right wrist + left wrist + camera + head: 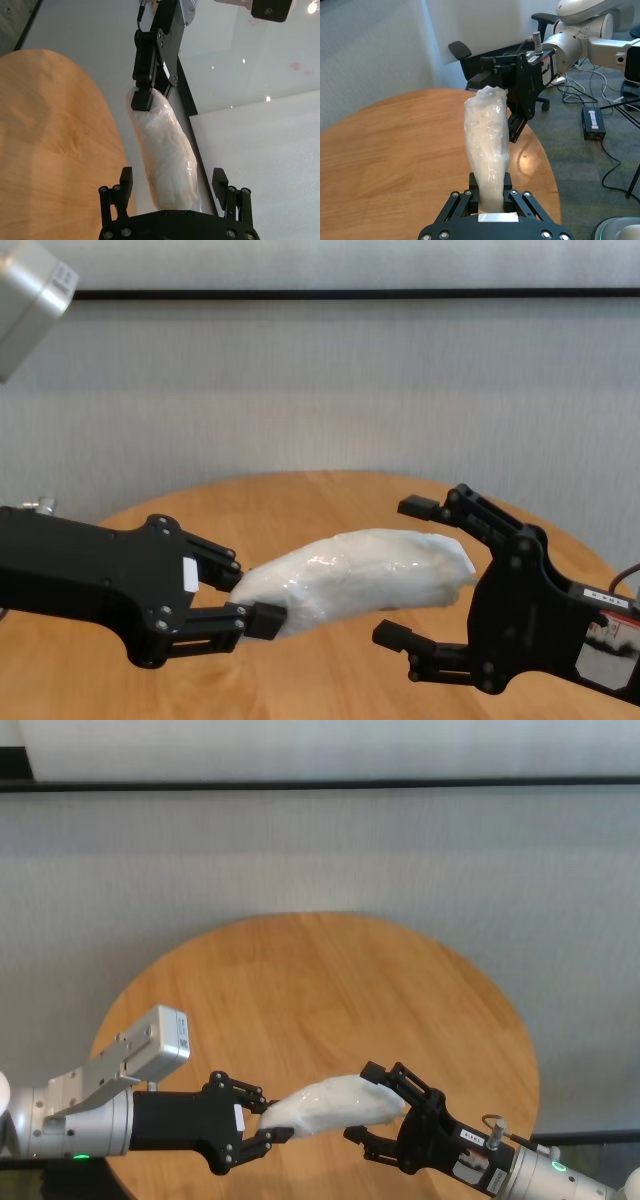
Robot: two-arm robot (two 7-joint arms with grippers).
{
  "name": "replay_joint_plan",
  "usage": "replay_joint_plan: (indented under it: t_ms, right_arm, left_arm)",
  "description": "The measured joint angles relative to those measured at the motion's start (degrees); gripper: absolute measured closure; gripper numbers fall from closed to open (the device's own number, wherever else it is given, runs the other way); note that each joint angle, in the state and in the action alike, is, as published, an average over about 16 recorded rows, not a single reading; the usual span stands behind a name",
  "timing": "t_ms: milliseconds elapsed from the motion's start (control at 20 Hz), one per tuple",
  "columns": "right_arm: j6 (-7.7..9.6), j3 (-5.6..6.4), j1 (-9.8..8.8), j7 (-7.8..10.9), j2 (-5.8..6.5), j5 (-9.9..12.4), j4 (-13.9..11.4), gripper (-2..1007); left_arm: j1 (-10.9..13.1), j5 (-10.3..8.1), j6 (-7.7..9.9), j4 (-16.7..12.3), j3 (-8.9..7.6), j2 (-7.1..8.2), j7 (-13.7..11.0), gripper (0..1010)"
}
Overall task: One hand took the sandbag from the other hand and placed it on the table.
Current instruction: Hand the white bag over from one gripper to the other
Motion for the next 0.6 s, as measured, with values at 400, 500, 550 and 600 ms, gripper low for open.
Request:
replay_joint_plan:
  t_ms: [400,500,550,600]
  right_arm:
    - [0.8,-0.26,-0.06,-0.08,0.14,1.22,-0.47,5]
    - [0.9,-0.29,-0.09,-0.11,0.13,1.41,-0.54,5]
    - [0.93,-0.29,-0.1,-0.11,0.12,1.49,-0.57,5]
    - [0.96,-0.29,-0.13,-0.07,0.12,1.57,-0.59,5]
  left_arm:
    - [0.0,0.0,0.0,0.0,0.0,0.0,0.0,732]
    - [0.0,0.0,0.0,0.0,0.0,0.0,0.0,732]
    - [0.0,0.0,0.0,0.0,0.0,0.0,0.0,732]
    - [0.0,0.0,0.0,0.0,0.0,0.0,0.0,732]
